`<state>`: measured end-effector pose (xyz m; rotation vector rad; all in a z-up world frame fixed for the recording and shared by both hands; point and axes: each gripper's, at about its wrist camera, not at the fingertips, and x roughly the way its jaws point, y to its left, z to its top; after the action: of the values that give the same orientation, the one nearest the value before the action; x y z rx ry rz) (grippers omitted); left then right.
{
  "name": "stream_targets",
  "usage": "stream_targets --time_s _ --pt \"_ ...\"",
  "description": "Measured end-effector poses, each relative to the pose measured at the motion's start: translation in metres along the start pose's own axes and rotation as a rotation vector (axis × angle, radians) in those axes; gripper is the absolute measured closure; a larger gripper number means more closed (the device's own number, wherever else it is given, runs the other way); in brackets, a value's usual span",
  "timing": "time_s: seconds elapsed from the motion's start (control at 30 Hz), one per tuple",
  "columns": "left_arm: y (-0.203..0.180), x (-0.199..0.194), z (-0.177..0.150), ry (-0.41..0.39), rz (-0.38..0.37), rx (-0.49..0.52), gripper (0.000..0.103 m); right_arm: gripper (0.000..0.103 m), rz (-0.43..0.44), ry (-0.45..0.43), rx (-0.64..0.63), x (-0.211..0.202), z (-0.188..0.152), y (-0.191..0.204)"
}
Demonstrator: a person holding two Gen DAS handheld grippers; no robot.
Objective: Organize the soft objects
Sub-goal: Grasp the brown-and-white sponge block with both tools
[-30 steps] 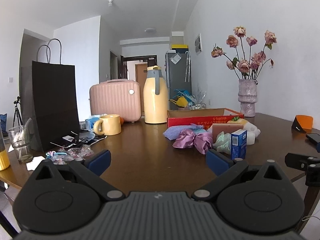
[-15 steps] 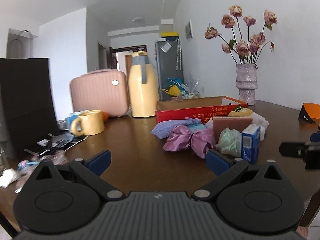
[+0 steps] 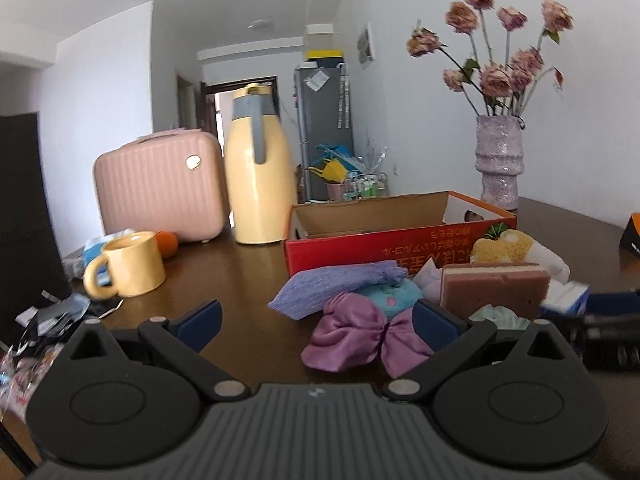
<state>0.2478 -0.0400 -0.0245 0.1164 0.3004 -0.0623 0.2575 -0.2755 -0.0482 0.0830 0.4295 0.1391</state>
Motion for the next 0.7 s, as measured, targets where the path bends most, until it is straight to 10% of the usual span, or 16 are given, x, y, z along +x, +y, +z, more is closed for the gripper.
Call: stream_targets --time_s 0.23,0.37,0.7 --pt "-0.011 0.029 0.013 0.025 -0.063 -0.002 0.0 0.043 -0.153 0.05 -0.04 0.025 0.009 -0.029" --pt "-0.022 0.043 0.025 0.029 -0.177 -0.034 0.004 0.043 -0.112 -0.08 -0.014 0.005 0.017 -0.034" --pt "-0.035 0.108 0.045 0.296 -0.457 -0.231 0.072 0.073 0.169 0.086 0.297 0.053 0.04 -0.059"
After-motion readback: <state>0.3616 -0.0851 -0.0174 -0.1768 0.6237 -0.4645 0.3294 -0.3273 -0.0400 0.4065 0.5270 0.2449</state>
